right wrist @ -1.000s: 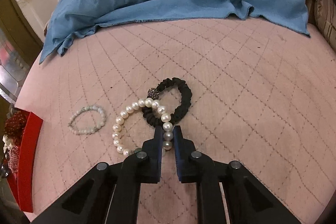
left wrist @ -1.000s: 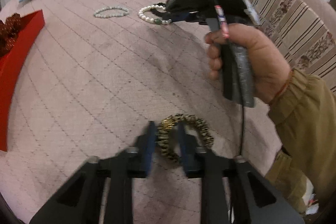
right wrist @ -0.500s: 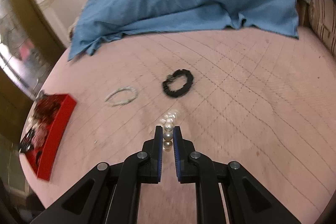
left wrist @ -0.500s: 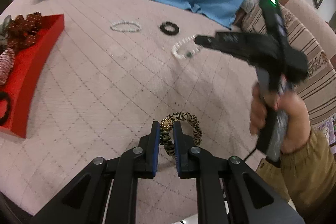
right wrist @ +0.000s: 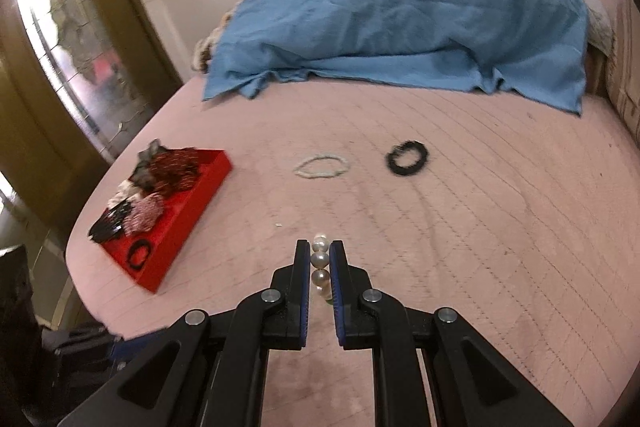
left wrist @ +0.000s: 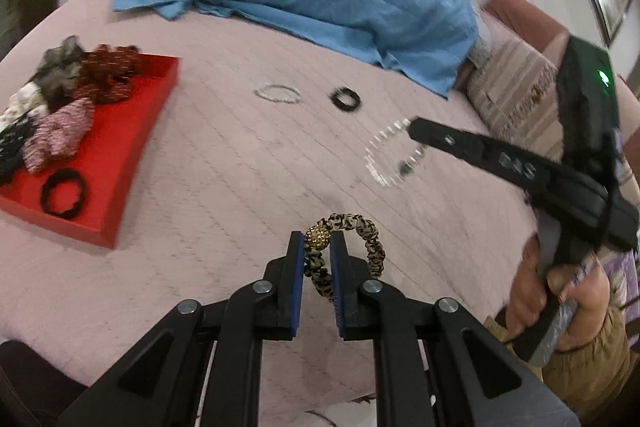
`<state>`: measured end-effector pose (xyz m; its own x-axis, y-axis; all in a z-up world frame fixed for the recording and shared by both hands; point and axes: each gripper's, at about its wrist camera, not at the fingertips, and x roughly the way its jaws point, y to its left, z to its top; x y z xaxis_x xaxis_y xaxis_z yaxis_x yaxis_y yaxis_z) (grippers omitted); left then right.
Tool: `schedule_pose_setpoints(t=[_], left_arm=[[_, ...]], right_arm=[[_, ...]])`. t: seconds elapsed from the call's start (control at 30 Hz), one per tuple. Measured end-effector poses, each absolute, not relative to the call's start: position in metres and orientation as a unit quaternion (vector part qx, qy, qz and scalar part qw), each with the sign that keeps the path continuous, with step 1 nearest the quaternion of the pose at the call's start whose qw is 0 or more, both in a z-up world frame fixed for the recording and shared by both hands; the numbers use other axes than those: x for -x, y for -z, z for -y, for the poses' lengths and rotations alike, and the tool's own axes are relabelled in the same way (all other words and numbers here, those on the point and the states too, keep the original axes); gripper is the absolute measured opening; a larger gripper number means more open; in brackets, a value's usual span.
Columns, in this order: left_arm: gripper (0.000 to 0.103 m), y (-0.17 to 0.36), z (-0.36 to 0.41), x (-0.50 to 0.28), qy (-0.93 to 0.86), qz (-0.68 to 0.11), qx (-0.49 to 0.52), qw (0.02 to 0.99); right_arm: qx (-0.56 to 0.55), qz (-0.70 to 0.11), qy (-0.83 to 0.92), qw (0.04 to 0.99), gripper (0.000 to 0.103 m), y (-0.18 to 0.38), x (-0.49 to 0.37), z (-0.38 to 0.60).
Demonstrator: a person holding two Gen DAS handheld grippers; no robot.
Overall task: Organize jewelry
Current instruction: 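Carry the leopard-print bracelet with left tool while right tool carries pearl bracelet to tray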
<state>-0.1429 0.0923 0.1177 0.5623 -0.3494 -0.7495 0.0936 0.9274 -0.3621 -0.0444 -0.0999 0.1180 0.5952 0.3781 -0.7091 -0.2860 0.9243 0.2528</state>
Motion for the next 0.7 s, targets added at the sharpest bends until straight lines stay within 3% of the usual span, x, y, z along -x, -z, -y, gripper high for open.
schedule_pose_setpoints(t=[0.43, 0.7], left_arm=[[0.012, -0.116, -0.221, 0.146, 0.005, -0.413, 0.249, 0.876], [0.012, -0.104, -0.262, 0.125, -0.021, -0.402, 0.285, 0.870]], right_arm=[[0.004, -0.415, -0.247, 0.876, 0.011, -0.139, 0.048, 0.017], [0.032, -0.416, -0.289, 0.862, 0.011, -0.148, 0.028, -0.054]])
